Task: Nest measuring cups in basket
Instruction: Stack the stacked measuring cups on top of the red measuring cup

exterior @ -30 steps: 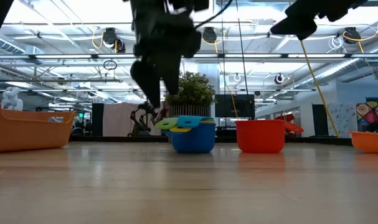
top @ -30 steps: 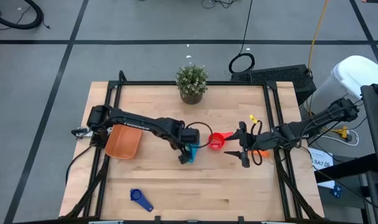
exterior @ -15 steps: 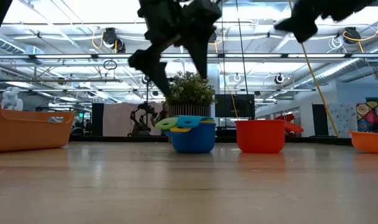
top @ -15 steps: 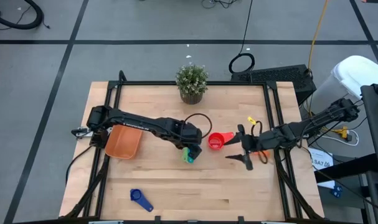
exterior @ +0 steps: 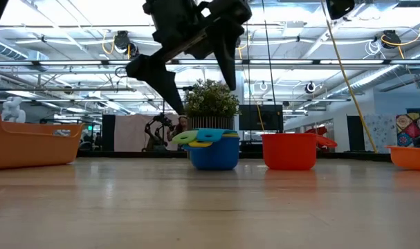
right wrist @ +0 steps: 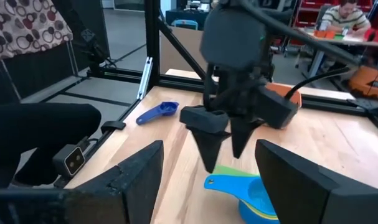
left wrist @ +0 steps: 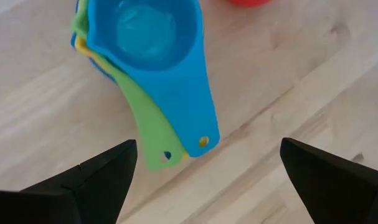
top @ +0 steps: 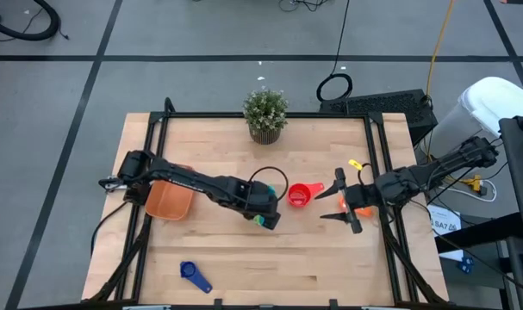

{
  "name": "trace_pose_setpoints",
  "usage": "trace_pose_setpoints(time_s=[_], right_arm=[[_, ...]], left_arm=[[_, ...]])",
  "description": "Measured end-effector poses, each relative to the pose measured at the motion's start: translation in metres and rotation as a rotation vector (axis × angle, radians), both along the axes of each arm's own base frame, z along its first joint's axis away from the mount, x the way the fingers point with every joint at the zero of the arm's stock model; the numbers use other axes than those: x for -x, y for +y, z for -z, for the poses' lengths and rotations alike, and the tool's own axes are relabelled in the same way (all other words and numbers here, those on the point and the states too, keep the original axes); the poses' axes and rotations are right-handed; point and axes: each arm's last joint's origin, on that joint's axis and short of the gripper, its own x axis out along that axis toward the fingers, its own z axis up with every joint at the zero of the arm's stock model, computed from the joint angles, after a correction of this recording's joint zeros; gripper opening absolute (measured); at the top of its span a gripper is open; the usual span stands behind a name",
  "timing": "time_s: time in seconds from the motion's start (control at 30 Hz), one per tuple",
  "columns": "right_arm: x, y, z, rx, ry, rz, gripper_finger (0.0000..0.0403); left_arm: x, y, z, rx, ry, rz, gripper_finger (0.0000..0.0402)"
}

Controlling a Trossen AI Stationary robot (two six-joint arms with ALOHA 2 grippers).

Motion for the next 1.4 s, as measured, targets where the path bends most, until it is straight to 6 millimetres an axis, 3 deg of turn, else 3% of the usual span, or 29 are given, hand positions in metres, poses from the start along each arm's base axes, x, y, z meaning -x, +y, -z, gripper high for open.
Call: trace_pose_setpoints(time_s=[0.5, 1.4], right_arm=[[0.002, 0.002, -0.001, 0.024, -0.011, -0.087, 0.0249], [0.002, 0.002, 0.000, 0.023, 0.004, -0.086, 0.0249]], left_arm=[[-0.005, -0.001, 0.027, -0.049, 0.084, -0.026, 0.0397], [-0.009, -0.005, 0.030, -0.115, 0.034, -0.096, 0.0397]])
